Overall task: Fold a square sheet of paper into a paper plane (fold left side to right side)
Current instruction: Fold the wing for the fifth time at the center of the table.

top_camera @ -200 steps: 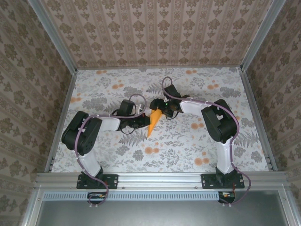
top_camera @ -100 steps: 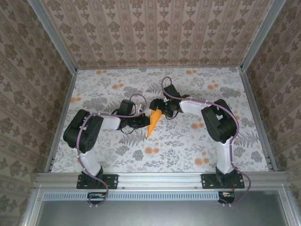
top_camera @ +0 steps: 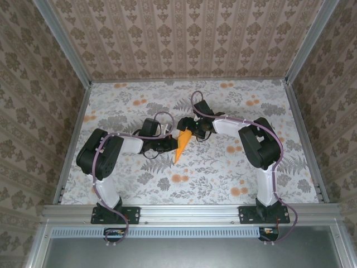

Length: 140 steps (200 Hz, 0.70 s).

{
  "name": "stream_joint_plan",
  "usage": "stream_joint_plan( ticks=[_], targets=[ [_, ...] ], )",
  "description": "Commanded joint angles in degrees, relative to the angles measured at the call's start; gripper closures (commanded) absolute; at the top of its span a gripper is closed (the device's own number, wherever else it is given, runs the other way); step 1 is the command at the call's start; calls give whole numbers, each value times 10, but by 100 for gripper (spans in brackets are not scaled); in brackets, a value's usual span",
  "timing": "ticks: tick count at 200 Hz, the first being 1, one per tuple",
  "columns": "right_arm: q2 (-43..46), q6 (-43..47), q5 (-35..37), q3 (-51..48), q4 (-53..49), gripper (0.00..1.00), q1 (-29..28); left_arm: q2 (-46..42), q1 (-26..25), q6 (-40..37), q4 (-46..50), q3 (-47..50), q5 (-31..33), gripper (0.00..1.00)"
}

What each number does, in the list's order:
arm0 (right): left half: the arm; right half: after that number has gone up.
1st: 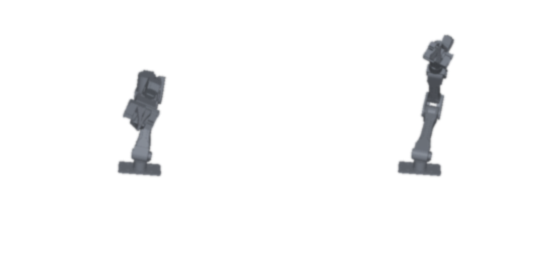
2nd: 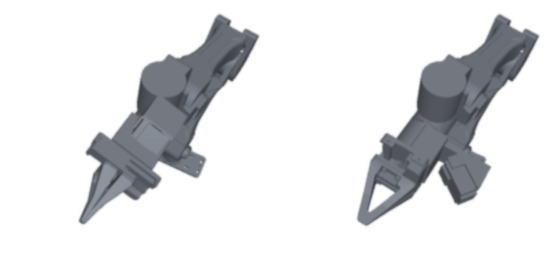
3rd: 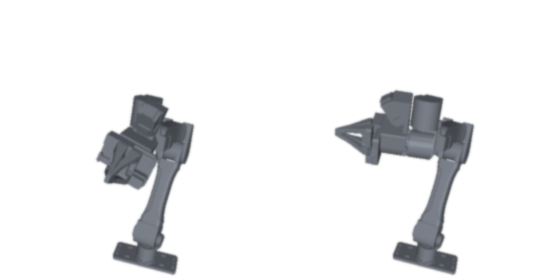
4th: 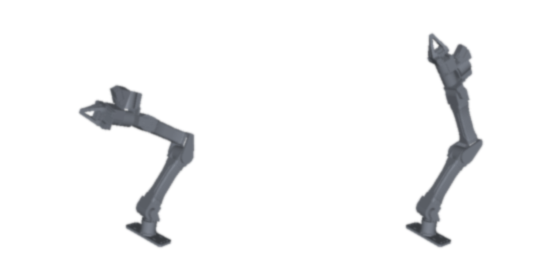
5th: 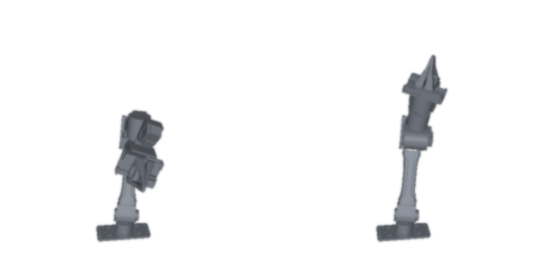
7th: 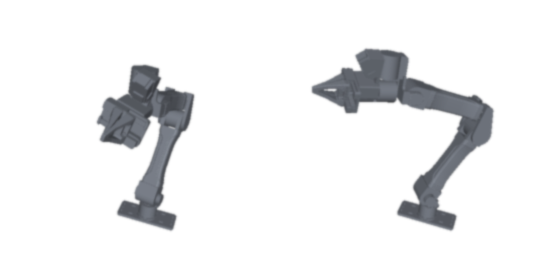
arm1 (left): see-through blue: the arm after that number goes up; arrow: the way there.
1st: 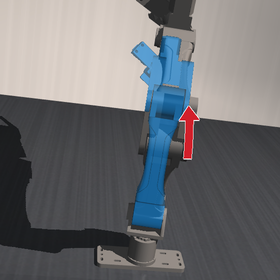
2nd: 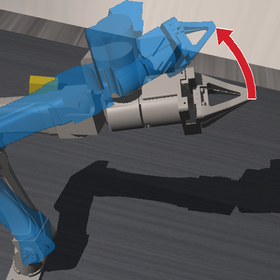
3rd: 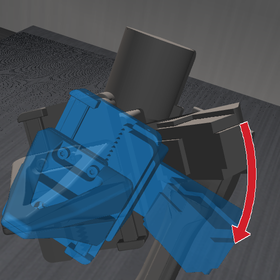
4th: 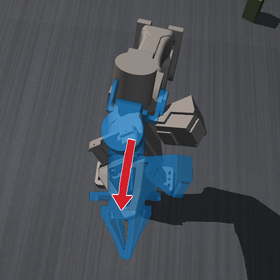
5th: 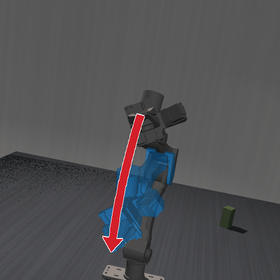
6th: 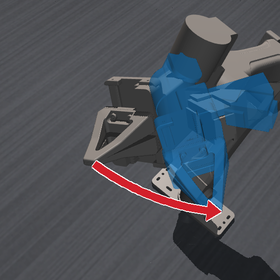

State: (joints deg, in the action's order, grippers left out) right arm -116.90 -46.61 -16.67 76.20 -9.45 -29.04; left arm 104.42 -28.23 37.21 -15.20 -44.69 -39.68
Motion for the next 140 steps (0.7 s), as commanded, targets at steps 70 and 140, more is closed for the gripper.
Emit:
stream_joint_plan(
  ticks=[70, 140],
  targets=[
    [-28, 9, 10, 3, -52, 15, -8, 22, 11, -17, -3, -8, 1, 98],
    [18, 22, 2, -12, -9, 13, 2, 36, 11, -22, 6, -3, 3, 98]
  ],
)
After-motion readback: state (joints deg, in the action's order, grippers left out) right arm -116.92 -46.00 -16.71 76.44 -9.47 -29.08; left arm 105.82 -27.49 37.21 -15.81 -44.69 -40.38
